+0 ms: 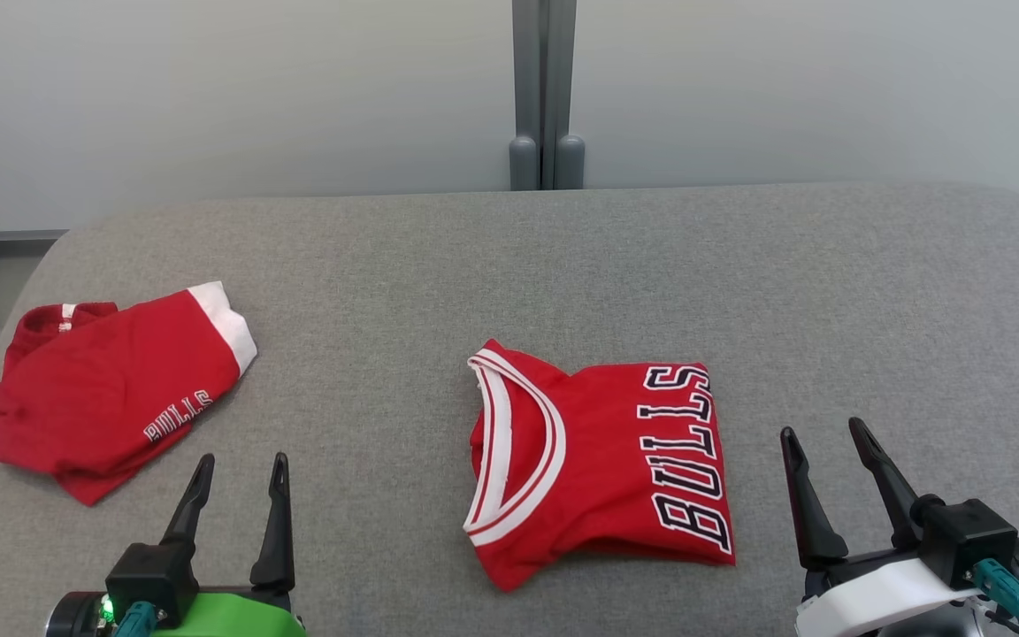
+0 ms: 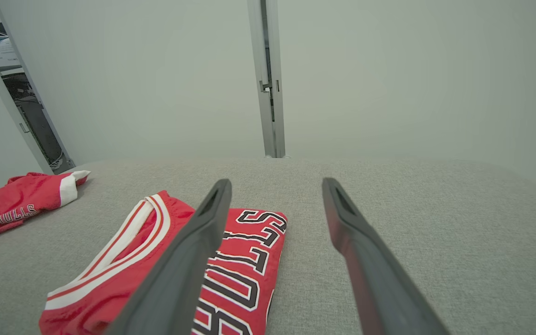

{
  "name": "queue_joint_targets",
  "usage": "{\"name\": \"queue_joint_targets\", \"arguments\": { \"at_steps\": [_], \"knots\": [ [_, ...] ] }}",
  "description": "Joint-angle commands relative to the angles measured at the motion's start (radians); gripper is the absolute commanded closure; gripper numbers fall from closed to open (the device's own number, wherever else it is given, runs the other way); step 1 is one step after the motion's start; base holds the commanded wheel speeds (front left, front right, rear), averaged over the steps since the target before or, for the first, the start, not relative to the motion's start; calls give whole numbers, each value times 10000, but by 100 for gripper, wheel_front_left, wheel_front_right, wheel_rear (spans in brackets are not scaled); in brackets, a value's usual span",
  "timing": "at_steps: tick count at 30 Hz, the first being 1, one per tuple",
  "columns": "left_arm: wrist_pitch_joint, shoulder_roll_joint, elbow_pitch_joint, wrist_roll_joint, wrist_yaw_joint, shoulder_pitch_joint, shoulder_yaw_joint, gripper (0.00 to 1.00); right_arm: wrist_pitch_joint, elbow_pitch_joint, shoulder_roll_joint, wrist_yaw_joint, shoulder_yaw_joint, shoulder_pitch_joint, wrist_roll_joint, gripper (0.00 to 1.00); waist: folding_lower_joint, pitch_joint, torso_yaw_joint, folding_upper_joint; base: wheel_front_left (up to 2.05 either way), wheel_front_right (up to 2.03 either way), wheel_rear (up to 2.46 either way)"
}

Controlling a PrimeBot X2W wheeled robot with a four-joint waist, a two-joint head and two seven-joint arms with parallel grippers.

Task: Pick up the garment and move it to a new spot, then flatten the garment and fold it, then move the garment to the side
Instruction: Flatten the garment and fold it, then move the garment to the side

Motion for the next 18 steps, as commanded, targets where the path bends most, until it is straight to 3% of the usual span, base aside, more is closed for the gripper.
{"name": "queue_joint_targets", "arguments": {
  "at_steps": [1,18],
  "knots": [
    [51,88,-70,-20,19,-133,1,0,46,-83,-8,-8,-9,-92,-74,0,0,-6,2,0,0,0,0],
    [450,108,-440,-198,283,-39,-94,0,546,-698,24,-8,-180,69,-346,0,0,-20,-27,0,0,0,0]
  ]
}}
